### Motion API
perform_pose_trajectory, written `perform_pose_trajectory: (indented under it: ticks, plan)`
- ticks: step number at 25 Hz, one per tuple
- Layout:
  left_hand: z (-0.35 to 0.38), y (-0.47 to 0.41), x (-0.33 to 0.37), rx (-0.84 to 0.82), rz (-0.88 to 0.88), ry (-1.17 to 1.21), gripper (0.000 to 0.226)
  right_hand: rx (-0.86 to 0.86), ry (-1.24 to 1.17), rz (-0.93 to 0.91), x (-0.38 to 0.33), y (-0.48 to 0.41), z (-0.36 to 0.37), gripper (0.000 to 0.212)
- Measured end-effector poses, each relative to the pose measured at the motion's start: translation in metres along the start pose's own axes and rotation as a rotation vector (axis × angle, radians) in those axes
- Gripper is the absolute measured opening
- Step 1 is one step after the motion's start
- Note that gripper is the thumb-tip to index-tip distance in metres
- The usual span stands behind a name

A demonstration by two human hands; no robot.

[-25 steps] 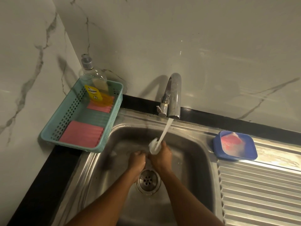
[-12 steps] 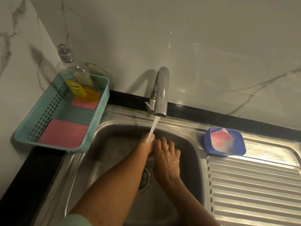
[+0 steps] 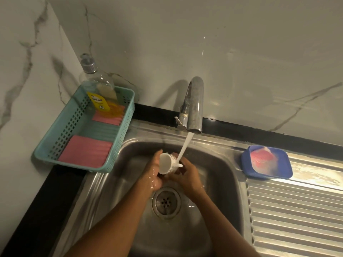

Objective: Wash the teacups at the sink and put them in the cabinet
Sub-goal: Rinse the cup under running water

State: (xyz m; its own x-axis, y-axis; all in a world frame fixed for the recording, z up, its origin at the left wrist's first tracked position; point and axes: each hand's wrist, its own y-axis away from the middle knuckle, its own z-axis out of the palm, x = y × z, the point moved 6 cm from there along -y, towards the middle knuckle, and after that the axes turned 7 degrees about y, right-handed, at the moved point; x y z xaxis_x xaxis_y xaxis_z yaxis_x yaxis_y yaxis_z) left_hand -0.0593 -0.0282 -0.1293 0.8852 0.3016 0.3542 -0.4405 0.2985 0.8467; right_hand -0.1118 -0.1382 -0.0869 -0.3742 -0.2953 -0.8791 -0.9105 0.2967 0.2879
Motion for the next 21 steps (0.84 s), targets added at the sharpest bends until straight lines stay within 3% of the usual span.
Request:
perform_pose_trajectory:
  ticks: [3,6,11,13,16,19,21]
  plan:
    - [-0.002,-0.005,-0.008,0.080,-0.038,0.119,0.064,0.135,-0.075,-0.017,0.005,0.007,0.001,0.032]
    - [-0.001,-0.003,-0.021,0.100,-0.100,0.102,0.067,0.215,-0.028,0.082,0.011,0.010,-0.004,0.006]
    - [-0.005,-0.007,-0.030,0.042,-0.059,0.190,0.055,0.047,0.244,0.093,0.011,0.001,0.008,0.014]
    - [-0.005,-0.006,-0.032,0.025,-0.043,0.153,0.051,0.073,0.116,0.144,0.007,-0.002,0.009,0.011]
    - [0.001,0.004,-0.036,0.029,-0.055,0.084,0.060,0.029,-0.188,0.302,0.008,-0.001,0.015,0.025]
    - [0.007,0.004,-0.040,0.021,0.023,-0.065,0.074,0.028,-0.234,0.315,0.004,0.004,0.010,0.024]
    - [0.009,0.004,-0.043,-0.016,0.045,-0.179,0.068,0.010,-0.243,0.347,0.006,0.003,0.005,0.031]
